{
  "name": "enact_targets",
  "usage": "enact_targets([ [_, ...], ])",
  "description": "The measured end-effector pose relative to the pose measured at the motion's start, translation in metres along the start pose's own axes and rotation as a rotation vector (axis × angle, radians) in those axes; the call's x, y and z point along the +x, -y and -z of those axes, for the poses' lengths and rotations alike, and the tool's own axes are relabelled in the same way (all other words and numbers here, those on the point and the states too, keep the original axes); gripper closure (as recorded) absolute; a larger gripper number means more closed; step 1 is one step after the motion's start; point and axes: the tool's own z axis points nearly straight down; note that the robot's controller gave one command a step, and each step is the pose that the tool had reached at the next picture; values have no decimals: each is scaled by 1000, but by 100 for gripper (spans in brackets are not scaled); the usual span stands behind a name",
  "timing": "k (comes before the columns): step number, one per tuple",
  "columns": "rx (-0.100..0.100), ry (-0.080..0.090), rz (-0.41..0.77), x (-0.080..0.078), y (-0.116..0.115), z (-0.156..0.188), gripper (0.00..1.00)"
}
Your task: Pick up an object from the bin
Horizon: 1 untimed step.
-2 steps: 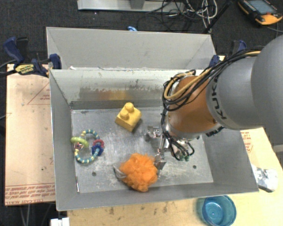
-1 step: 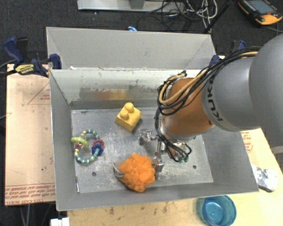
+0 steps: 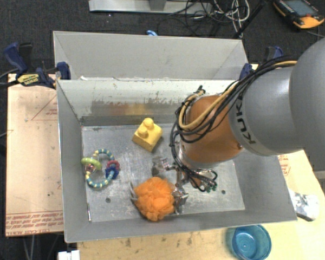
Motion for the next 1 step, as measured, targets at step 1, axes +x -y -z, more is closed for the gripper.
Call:
enact_targets([
  [1,2,3,214,-2,-69,-7,100],
])
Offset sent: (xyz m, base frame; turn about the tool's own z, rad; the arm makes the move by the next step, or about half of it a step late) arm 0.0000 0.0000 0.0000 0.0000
